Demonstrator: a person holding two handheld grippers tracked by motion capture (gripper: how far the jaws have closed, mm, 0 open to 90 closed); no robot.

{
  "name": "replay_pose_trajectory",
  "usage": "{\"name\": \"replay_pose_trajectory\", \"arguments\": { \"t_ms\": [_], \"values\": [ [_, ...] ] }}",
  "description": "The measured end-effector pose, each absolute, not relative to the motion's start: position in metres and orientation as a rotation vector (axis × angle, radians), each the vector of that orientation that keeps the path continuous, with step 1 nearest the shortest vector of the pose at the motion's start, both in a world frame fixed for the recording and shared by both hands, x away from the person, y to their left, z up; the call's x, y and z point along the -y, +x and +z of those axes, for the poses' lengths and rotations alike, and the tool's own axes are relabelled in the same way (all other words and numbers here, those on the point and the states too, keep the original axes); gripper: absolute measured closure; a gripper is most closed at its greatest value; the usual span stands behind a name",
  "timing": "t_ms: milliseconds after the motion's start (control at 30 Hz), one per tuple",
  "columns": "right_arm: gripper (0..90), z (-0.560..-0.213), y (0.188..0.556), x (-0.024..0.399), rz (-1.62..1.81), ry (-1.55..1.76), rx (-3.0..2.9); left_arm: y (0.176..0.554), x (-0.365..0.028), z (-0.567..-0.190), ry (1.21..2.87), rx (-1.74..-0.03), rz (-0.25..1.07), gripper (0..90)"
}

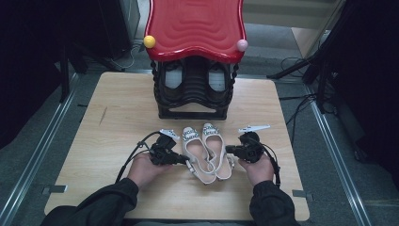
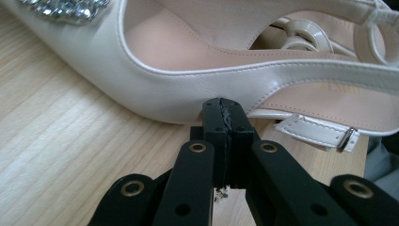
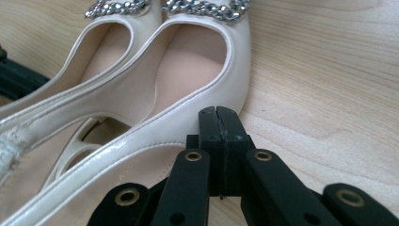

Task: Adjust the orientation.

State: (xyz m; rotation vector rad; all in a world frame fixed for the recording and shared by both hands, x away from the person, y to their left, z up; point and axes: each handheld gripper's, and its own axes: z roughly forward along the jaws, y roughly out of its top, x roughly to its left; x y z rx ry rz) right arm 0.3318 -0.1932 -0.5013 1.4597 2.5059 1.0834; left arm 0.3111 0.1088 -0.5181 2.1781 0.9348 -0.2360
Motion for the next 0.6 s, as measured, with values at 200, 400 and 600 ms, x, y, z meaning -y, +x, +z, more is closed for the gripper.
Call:
{"name": "replay_pose_trajectory", "arguments": {
  "t_ms": [200, 400, 600],
  "values": [
    [90.0, -0.500, 0.333, 0.195, 1.092, 1.457, -2.492, 0.310, -0.111, -0.515, 2.187, -0.928, -0.241, 89.6],
    [86.9, -0.489, 0.328, 0.198, 1.164, 1.431, -2.455, 0.310, -0.119, -0.502, 2.155, -0.915, -0.209, 83.7],
    [80.3, -0.477, 0.318, 0.192, 1.220, 1.374, -2.440, 0.309, -0.130, -0.488, 2.122, -0.909, -0.166, 76.5]
  ]
}}
